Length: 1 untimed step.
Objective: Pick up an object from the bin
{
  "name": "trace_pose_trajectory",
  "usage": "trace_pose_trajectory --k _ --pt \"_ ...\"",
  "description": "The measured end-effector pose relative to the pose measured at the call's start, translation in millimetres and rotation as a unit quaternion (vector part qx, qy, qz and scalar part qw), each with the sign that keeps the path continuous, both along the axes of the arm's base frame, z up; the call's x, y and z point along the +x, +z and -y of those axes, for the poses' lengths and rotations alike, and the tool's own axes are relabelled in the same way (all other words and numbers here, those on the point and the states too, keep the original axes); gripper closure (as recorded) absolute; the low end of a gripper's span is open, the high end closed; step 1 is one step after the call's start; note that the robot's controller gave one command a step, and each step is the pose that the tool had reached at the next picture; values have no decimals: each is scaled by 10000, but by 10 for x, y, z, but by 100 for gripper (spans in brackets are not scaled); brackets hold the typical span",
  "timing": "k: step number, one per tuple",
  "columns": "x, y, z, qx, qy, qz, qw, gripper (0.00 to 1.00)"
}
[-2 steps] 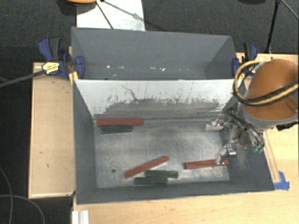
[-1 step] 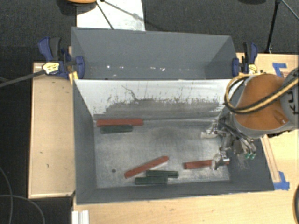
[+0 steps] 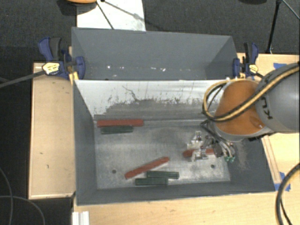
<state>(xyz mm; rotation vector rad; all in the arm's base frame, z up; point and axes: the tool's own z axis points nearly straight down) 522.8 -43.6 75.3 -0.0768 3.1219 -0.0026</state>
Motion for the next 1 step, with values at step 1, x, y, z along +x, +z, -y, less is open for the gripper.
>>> trace_pose_trajectory --k 1 --pt "0 0 0 -1 5 0 10000 100"
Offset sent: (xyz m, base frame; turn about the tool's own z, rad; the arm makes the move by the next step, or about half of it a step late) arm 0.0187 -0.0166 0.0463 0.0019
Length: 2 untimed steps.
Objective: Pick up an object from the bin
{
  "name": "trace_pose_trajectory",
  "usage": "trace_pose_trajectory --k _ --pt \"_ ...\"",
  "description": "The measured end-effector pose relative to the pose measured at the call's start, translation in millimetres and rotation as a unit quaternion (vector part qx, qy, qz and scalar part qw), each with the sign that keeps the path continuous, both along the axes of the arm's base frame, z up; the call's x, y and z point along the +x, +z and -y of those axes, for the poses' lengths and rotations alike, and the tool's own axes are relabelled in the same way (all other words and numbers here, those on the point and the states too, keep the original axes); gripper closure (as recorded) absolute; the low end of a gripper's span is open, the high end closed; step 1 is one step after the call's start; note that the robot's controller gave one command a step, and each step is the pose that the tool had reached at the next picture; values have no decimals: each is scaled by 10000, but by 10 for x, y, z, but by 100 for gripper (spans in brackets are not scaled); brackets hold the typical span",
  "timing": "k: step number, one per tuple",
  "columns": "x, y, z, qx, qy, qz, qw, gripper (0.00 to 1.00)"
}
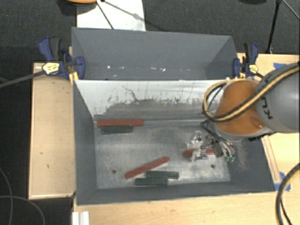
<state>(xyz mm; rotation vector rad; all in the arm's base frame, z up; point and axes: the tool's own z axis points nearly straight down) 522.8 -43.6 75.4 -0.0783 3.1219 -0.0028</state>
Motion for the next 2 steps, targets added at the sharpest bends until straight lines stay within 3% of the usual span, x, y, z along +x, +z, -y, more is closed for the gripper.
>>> trace_pose_trajectory --k 1,2 --pt "131 342 123 10 -17 -97 10000 100" --pt "-90 1400 187 7 22 -84 10000 100"
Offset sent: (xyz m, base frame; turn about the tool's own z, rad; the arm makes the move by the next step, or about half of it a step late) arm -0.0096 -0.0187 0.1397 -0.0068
